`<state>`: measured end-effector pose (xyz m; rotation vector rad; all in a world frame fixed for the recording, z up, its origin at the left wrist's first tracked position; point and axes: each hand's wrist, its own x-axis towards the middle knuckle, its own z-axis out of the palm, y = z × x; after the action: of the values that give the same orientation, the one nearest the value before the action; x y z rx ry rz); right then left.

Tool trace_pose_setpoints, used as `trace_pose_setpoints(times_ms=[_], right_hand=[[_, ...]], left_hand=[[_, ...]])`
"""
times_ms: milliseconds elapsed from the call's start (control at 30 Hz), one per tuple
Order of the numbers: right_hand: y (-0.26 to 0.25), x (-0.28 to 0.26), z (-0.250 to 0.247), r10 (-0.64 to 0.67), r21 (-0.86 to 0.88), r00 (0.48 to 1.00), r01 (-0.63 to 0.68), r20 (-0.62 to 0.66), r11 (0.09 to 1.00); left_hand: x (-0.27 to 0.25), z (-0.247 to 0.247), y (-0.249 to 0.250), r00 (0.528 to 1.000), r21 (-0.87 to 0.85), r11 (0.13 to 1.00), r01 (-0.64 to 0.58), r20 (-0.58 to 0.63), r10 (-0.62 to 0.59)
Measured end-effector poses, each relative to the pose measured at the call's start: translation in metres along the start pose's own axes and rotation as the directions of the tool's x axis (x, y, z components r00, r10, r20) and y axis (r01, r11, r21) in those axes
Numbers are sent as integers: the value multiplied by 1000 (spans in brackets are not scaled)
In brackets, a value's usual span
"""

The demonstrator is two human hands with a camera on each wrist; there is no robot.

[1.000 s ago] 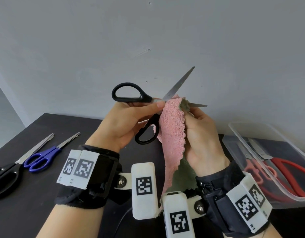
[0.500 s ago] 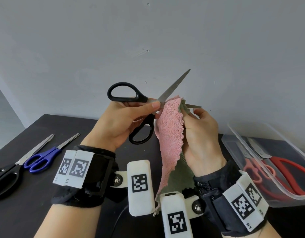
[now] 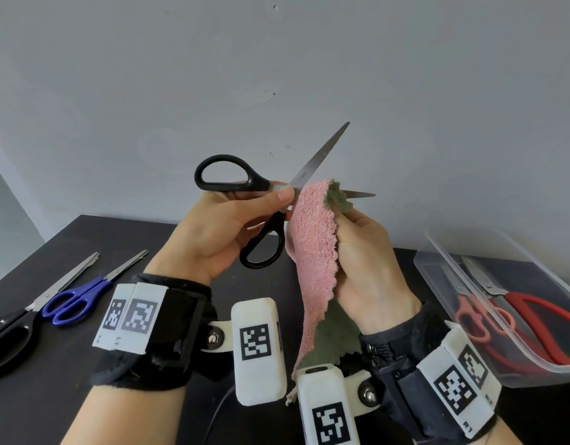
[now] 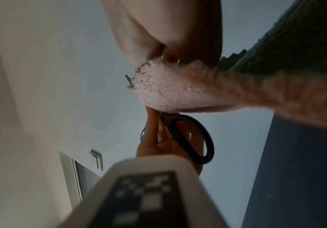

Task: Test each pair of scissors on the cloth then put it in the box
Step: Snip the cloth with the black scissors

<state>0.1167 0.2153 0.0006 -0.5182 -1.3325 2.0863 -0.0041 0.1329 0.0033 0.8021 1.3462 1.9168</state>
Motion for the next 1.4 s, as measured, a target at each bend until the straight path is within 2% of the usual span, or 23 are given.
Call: trace_pose_setpoints(times_ms=[200, 467, 800, 1400], right_hand=[[1, -3, 4, -46, 23, 999, 46, -6, 999], [0, -2, 1, -83, 46, 997, 82, 2, 996], [1, 2, -3, -137, -72, 990, 135, -27, 988], [-3, 9, -12, -205, -114, 978, 200, -29, 973]], left_hand=[[-1, 3, -2, 999, -1, 1000, 5, 39, -5], [-2, 1, 1, 1000, 8, 1000, -16, 16, 16], [-6, 0, 8, 999, 17, 1000, -4, -40, 4], [-7, -2, 11, 997, 8, 1000, -15, -77, 16]])
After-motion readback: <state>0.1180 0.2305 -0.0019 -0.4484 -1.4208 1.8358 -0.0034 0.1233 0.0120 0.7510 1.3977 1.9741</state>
